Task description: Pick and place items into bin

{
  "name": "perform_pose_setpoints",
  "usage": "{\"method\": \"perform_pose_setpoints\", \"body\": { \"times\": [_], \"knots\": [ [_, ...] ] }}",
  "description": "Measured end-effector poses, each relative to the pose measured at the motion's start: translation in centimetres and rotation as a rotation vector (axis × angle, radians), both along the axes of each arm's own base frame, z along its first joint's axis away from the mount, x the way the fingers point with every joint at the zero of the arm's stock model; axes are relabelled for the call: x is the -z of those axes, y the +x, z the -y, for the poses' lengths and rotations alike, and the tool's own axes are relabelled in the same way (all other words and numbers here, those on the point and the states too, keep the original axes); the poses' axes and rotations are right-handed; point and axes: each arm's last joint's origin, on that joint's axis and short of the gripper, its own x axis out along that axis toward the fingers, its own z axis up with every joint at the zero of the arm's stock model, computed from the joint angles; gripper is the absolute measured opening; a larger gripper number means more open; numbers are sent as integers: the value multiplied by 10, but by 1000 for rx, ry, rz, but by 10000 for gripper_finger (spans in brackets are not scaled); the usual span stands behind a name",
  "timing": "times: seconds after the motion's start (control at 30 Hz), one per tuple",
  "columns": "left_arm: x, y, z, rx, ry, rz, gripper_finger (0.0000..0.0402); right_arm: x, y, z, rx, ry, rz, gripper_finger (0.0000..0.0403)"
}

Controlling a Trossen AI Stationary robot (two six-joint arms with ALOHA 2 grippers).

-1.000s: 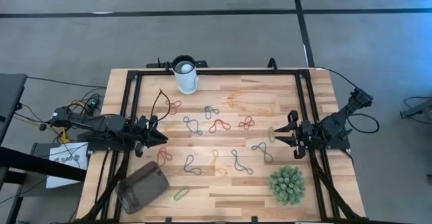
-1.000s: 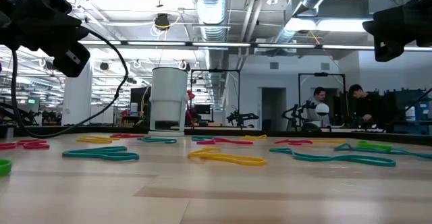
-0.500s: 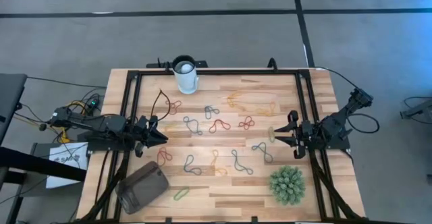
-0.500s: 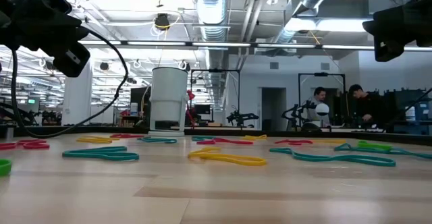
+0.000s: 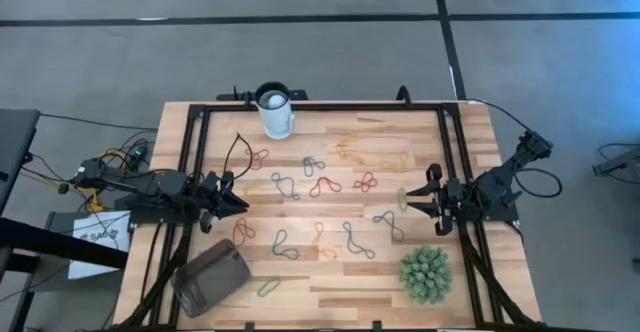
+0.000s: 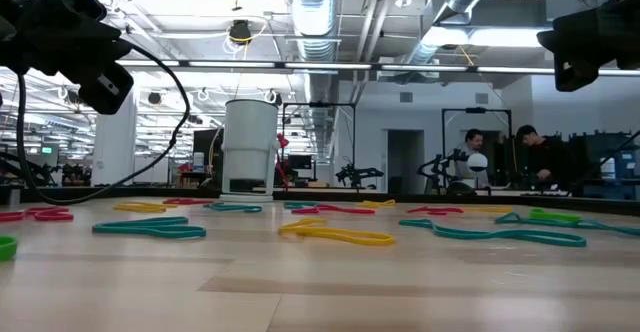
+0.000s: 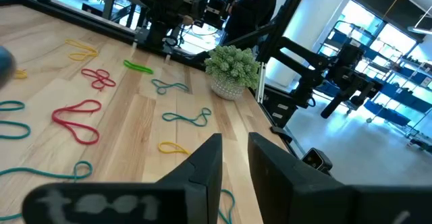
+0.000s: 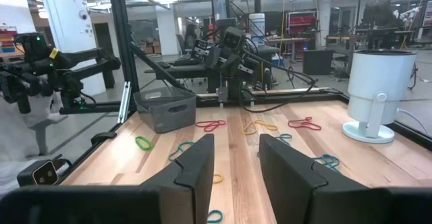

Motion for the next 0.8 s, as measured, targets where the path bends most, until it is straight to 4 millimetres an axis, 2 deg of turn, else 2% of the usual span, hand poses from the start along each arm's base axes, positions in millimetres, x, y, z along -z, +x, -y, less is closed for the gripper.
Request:
{"method": "perform_pose_setpoints", "body": {
  "times": [0.37,0.8],
  "knots": [
    [0,0,0,-7,0,2,61,0,0,0,0,0,0,113],
    [-9,0,-10,-345,-17,97,61,0,0,0,0,0,0,113]
  ]
}}
